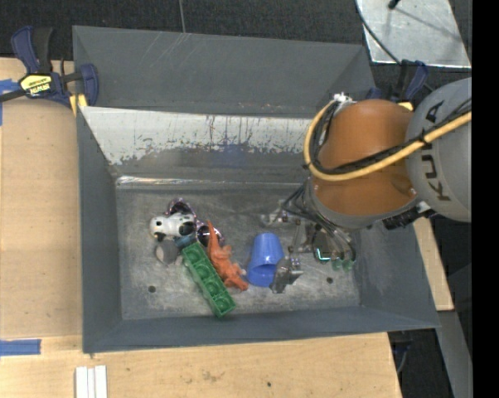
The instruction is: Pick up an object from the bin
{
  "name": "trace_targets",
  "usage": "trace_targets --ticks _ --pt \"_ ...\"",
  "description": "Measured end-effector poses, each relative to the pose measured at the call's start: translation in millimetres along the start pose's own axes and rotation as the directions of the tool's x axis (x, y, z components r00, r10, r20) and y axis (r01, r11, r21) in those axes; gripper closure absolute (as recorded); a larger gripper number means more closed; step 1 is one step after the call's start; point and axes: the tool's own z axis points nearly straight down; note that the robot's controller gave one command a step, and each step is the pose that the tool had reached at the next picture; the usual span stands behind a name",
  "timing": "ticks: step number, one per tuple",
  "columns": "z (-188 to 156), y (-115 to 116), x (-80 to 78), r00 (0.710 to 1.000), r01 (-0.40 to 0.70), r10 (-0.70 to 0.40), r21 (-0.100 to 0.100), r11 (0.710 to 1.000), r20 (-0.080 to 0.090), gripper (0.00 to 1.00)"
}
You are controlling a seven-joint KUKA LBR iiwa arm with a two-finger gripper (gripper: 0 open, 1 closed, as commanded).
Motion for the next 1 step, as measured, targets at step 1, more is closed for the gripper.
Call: trace_targets --ticks 1 --pt "-4.2 -0.2 -1.8 1.0 -0.001 0.001 0.0 1.0 0.009 0.0"
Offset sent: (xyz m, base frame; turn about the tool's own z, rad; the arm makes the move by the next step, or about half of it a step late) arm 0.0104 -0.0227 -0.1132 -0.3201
